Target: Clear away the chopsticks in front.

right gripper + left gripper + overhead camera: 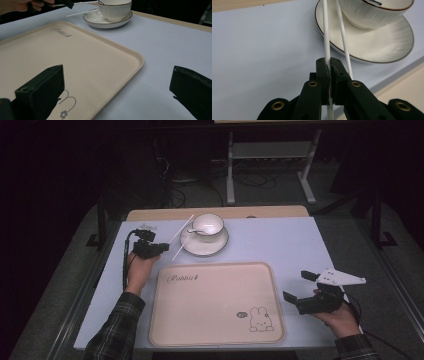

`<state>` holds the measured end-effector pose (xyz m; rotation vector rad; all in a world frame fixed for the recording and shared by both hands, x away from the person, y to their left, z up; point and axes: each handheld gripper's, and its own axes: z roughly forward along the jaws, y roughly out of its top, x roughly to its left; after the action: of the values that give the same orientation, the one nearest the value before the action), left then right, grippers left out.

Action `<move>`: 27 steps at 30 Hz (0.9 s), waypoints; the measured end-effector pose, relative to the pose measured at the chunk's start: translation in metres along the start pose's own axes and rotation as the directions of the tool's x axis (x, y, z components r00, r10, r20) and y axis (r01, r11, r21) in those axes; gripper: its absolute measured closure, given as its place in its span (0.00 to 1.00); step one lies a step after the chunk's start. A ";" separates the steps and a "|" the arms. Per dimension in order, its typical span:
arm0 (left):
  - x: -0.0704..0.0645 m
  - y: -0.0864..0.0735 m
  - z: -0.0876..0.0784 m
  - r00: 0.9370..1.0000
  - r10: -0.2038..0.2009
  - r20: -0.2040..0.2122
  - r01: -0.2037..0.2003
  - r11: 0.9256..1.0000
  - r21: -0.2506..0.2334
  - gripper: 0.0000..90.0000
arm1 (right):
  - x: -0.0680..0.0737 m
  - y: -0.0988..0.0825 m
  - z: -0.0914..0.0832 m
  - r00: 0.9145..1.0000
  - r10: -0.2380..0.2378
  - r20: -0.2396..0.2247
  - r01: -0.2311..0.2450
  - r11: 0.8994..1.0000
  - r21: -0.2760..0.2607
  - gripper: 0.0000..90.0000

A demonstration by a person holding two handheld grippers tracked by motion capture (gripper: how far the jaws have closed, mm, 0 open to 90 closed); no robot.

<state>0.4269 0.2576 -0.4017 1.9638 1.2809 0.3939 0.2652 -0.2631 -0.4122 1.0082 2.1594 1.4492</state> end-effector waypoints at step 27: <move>-0.036 -0.080 -0.100 0.992 0.026 0.121 -0.020 0.999 -0.045 0.95 | 0.001 0.001 0.001 1.000 -0.006 0.007 0.006 1.000 0.005 0.00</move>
<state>0.2976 0.2853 -0.3878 1.9369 1.1643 0.3056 0.2652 -0.2612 -0.4119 1.0063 2.1604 1.4368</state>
